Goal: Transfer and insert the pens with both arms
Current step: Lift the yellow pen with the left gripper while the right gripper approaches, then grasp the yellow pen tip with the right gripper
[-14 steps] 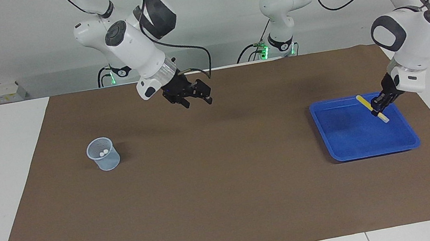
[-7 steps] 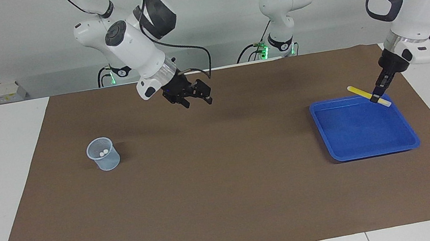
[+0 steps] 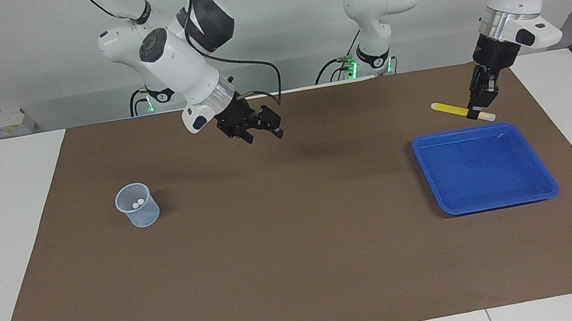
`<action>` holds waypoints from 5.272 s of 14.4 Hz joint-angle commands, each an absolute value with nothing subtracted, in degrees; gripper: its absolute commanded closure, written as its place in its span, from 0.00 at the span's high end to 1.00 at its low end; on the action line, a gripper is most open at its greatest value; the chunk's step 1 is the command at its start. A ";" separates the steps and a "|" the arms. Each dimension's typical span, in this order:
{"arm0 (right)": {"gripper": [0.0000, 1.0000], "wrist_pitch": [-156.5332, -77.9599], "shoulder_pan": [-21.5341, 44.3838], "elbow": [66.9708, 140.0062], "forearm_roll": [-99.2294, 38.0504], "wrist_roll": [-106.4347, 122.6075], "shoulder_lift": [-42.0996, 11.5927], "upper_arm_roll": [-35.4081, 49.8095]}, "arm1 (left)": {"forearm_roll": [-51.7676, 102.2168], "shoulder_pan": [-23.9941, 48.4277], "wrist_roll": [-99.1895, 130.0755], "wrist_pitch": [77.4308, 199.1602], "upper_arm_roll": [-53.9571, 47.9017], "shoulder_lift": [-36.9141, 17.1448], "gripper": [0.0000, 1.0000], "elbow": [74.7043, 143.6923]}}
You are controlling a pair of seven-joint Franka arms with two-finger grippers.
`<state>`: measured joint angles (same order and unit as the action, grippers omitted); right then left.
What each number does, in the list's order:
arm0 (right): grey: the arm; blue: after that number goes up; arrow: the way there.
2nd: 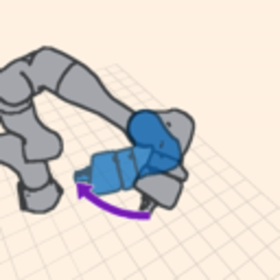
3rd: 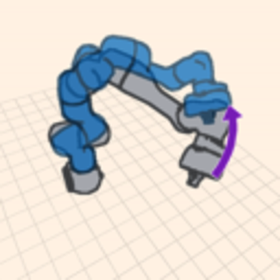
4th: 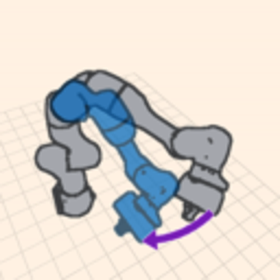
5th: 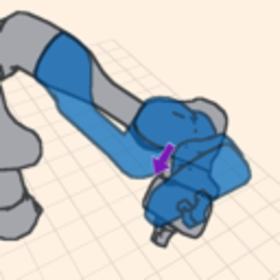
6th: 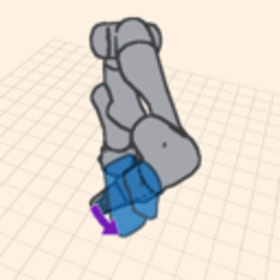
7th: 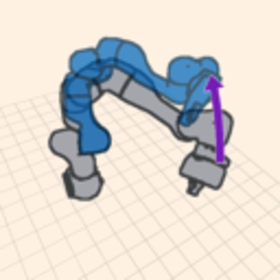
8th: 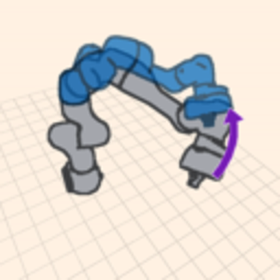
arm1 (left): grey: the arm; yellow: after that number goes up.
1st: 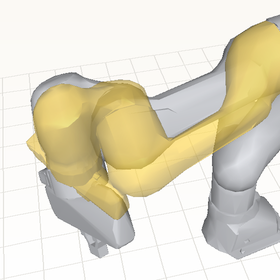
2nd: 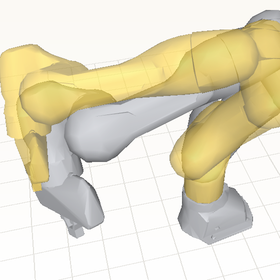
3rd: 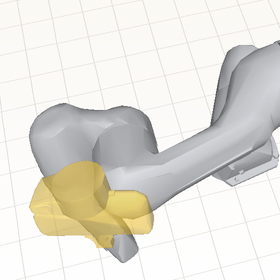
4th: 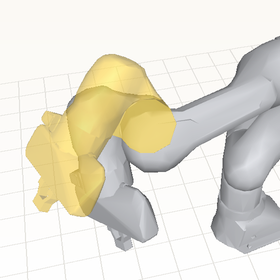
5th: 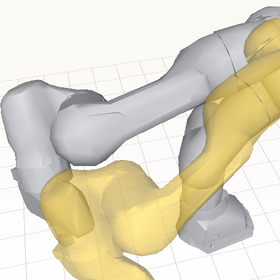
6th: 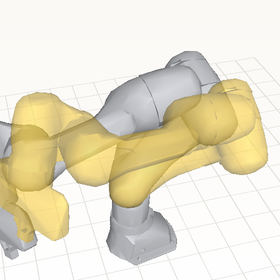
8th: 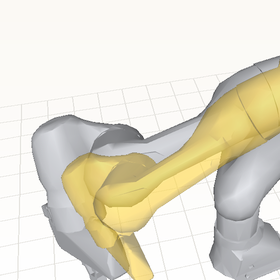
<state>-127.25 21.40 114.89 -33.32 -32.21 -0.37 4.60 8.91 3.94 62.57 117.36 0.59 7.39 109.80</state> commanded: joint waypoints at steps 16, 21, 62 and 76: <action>1.00 -150.11 31.37 106.44 -43.50 -47.81 -5.09 7.47 | 9.49 6.68 87.45 106.61 -9.76 10.63 0.00 108.63; 1.00 -154.14 36.38 105.56 -43.42 -51.50 -6.41 7.47 | 9.58 6.77 88.33 105.73 -10.46 11.16 0.00 108.72; 0.00 -159.96 38.85 103.36 -45.09 -56.07 -9.32 8.70 | 10.90 7.12 88.51 103.71 -10.55 13.09 0.00 109.25; 0.00 -159.70 38.59 103.45 -45.00 -54.76 -9.40 8.70 | 10.90 7.65 88.51 103.71 -10.55 13.10 0.36 109.25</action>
